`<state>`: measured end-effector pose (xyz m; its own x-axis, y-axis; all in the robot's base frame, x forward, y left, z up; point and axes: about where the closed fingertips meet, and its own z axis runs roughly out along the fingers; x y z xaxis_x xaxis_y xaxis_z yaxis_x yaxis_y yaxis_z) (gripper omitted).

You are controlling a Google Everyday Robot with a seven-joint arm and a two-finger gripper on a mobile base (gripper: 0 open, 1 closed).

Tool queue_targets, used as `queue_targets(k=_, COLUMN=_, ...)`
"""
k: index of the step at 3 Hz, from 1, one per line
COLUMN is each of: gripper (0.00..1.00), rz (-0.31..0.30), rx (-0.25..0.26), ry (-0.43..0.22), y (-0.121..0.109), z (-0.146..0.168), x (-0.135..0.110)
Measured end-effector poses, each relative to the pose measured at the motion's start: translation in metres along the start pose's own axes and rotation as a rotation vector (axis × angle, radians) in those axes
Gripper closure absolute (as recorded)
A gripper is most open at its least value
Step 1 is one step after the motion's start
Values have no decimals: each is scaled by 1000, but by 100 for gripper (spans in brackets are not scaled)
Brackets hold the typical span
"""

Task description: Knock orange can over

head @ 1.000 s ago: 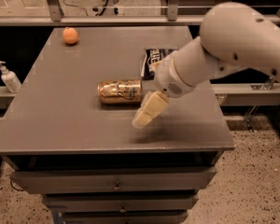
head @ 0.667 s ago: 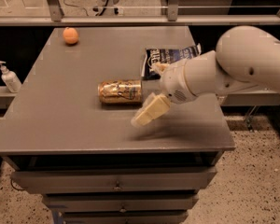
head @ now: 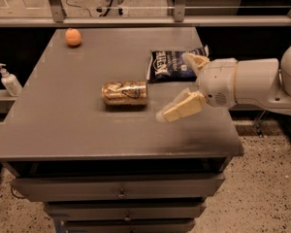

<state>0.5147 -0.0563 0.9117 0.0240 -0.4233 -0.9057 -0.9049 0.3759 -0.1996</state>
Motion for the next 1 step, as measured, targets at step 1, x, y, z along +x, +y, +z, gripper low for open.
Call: queue_targets(k=1, gripper=0, rz=0, rx=1, ry=4, y=0, z=0, x=1)
